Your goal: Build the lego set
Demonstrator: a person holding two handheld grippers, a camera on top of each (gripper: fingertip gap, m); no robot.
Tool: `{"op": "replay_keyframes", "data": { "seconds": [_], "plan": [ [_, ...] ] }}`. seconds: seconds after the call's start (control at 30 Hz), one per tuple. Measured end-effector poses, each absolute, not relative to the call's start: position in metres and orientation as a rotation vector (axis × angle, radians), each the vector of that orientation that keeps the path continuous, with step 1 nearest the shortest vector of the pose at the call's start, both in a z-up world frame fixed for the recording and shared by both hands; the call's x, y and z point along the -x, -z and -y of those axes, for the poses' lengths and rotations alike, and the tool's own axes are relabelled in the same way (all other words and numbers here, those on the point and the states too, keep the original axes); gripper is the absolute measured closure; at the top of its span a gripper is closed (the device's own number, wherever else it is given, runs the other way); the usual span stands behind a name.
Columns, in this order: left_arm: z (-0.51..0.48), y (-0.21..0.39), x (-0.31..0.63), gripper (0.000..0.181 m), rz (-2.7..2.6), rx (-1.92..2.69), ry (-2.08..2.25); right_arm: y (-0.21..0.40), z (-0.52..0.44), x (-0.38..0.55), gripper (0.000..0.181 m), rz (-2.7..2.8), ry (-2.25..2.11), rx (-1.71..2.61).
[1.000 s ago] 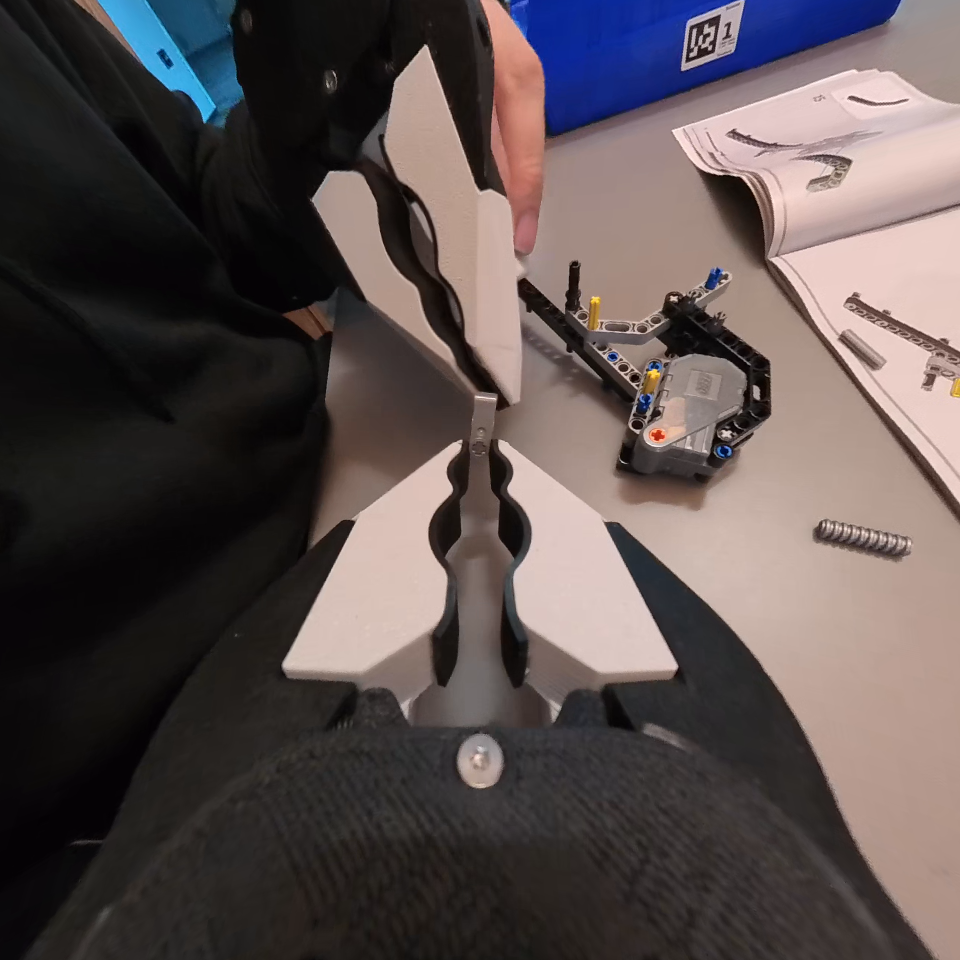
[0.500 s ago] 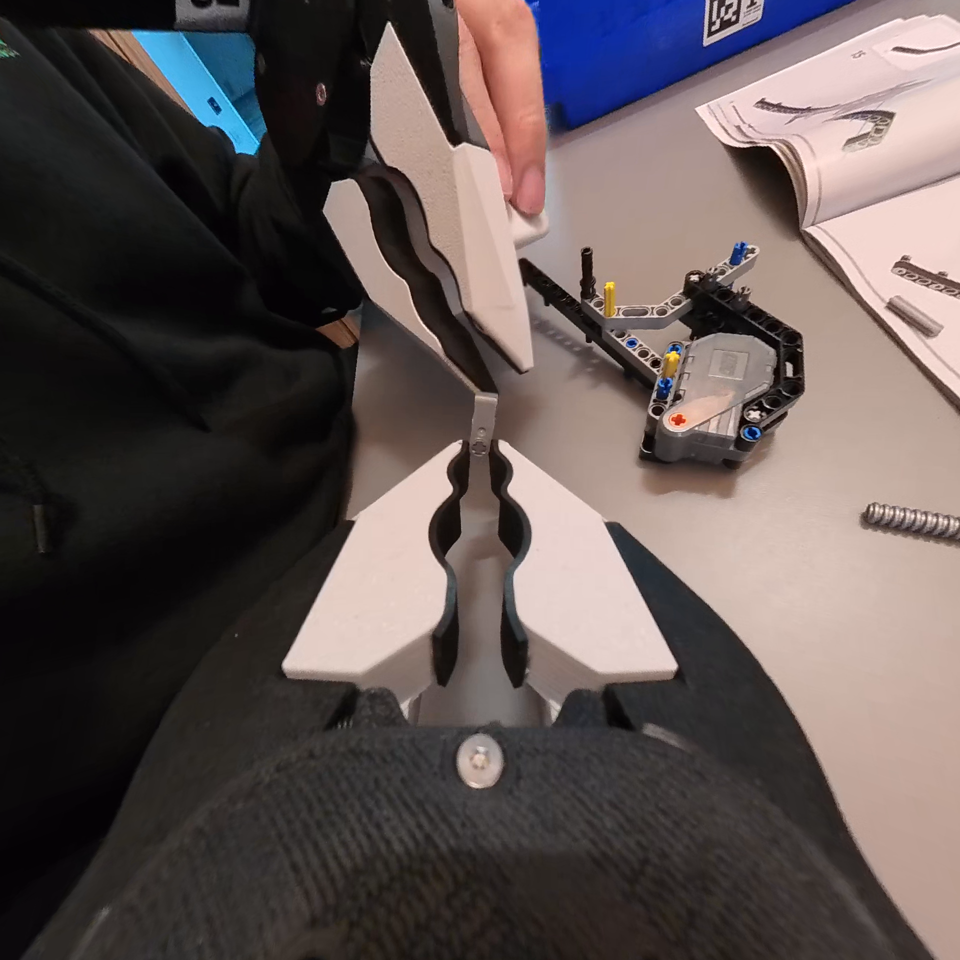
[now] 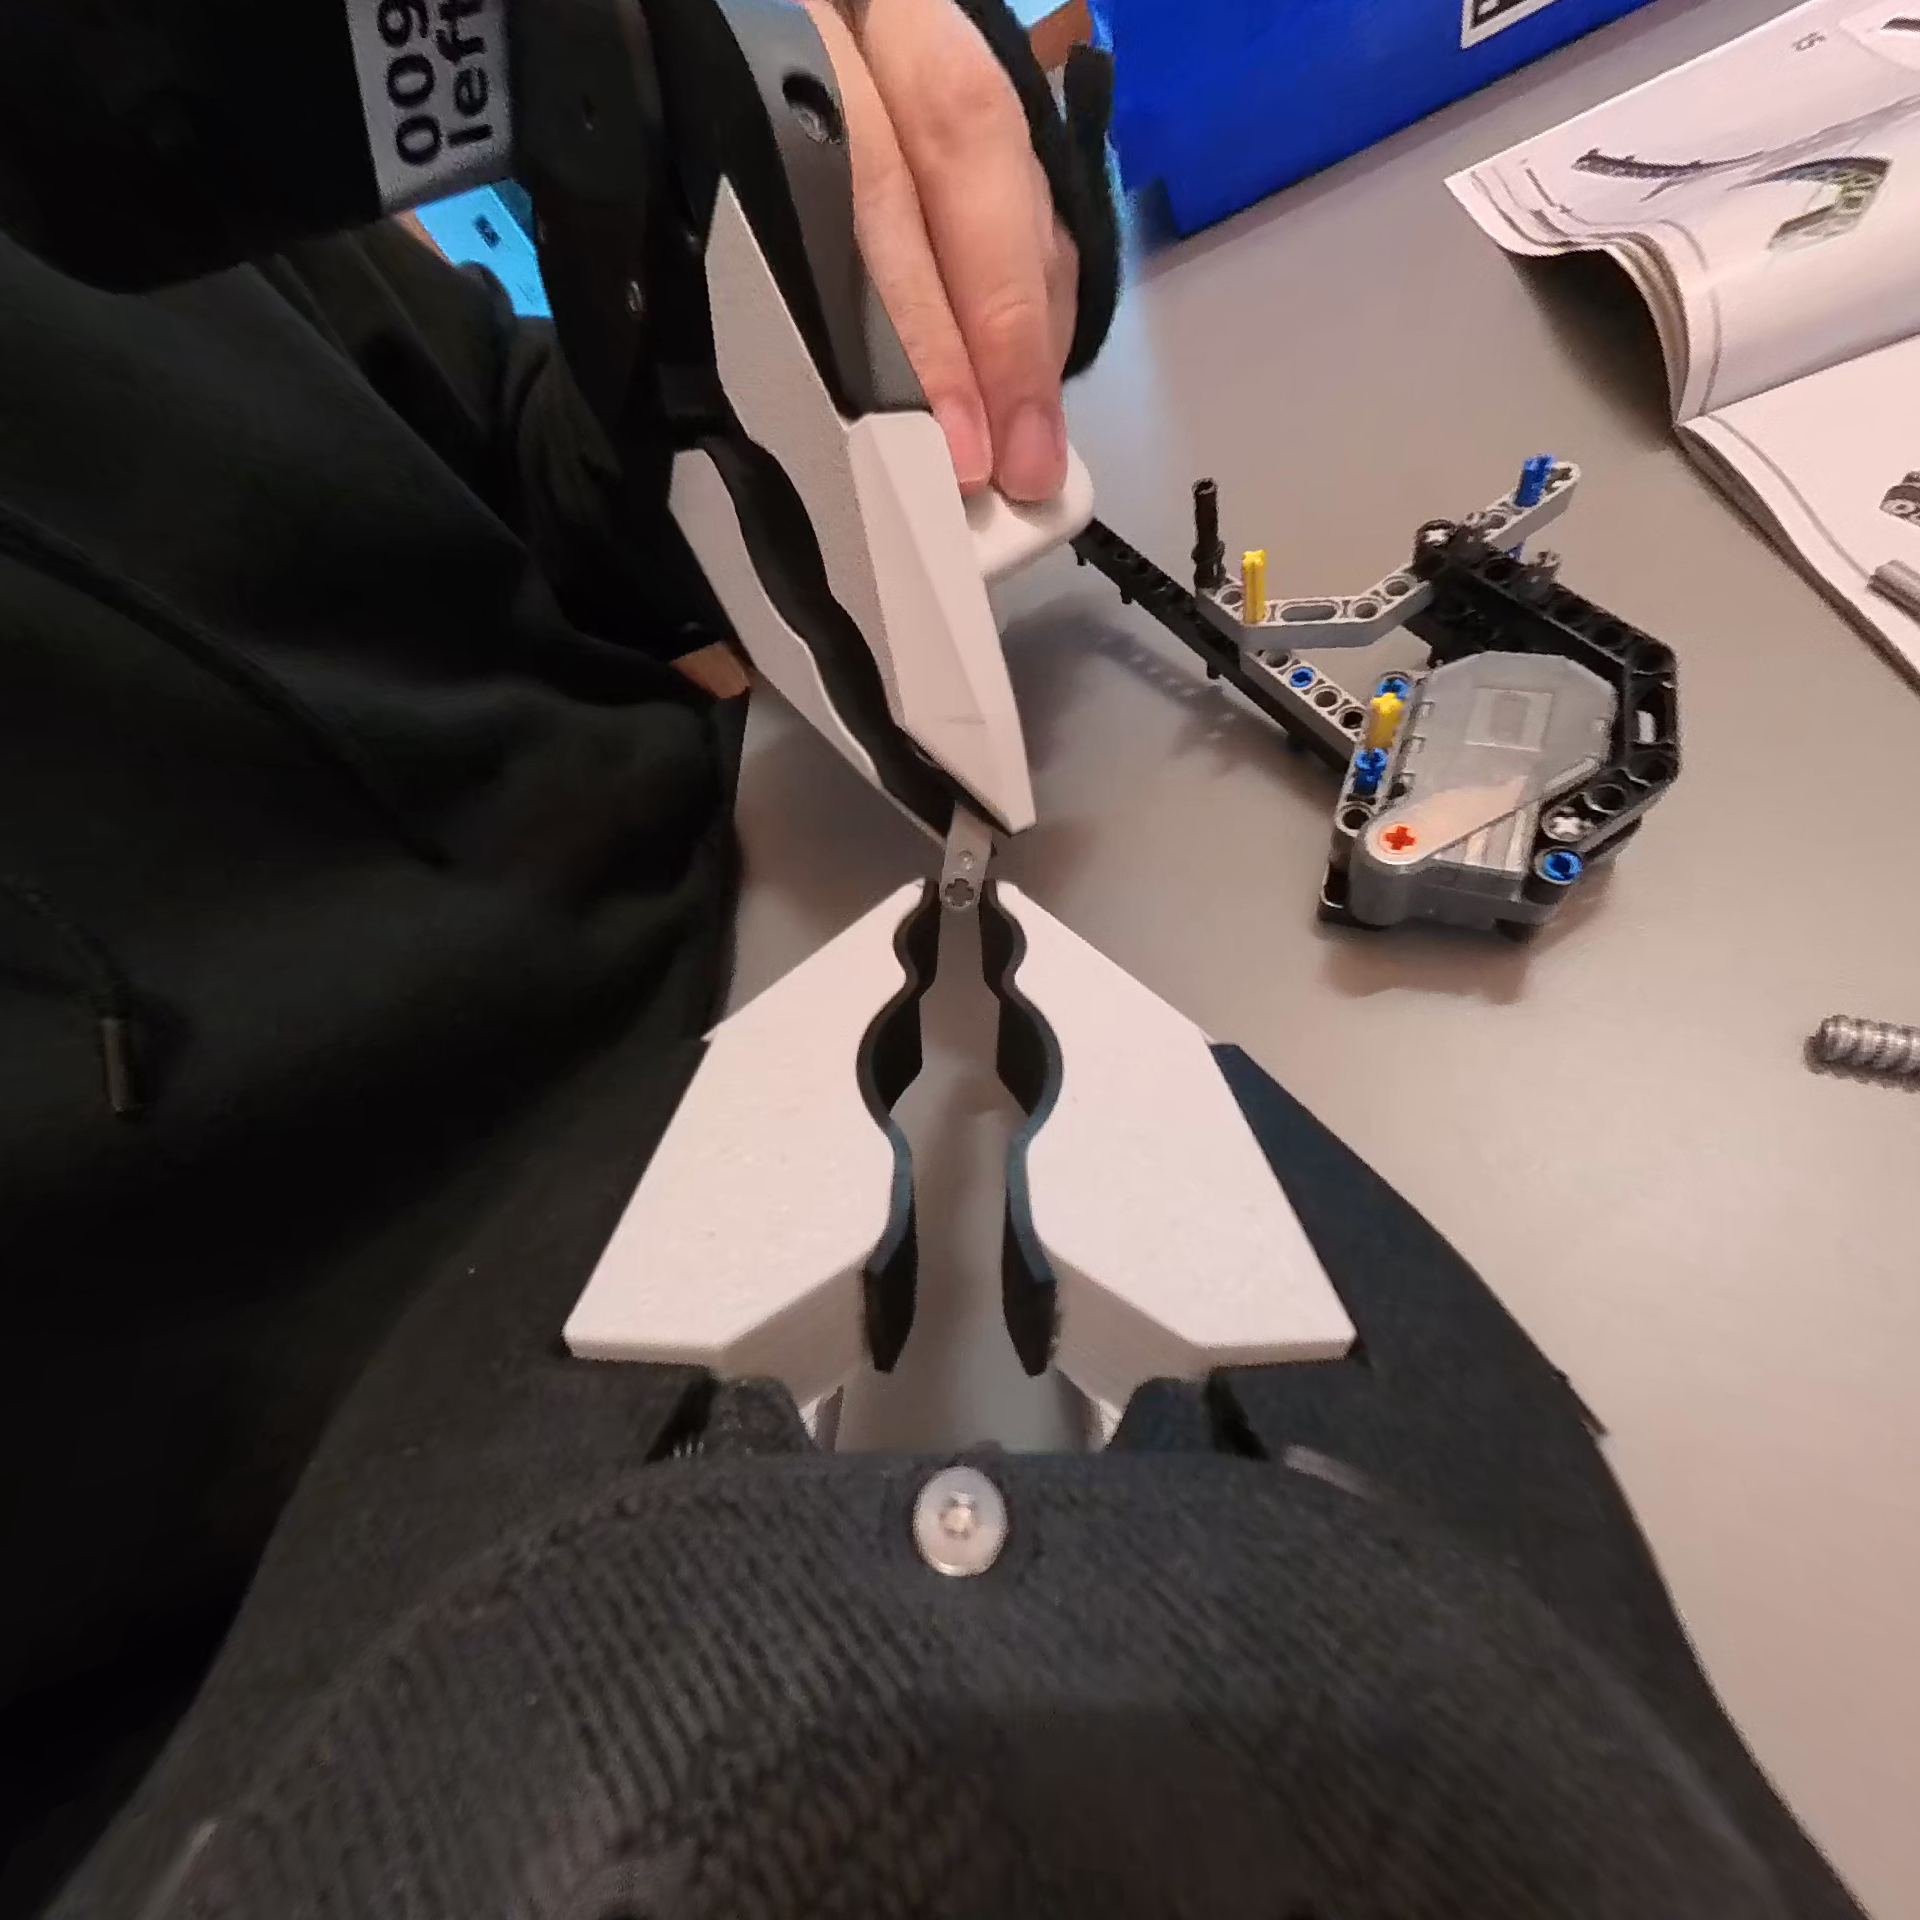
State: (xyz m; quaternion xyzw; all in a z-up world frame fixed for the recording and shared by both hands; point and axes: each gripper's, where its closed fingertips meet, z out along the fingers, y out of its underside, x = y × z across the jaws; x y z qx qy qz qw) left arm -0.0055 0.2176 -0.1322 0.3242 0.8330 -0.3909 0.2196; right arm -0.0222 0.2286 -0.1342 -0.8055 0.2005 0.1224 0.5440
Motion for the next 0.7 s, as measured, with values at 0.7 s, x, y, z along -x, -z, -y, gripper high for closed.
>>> {"op": "replay_keyframes", "data": {
  "seconds": [0.7],
  "plan": [
    [-0.212, 0.099, -0.033, 0.176, -2.441, -0.073, 1.498, 0.099, -0.168, -0.027, 0.157, -0.352, 0.678, 2.002]
  ]
}}
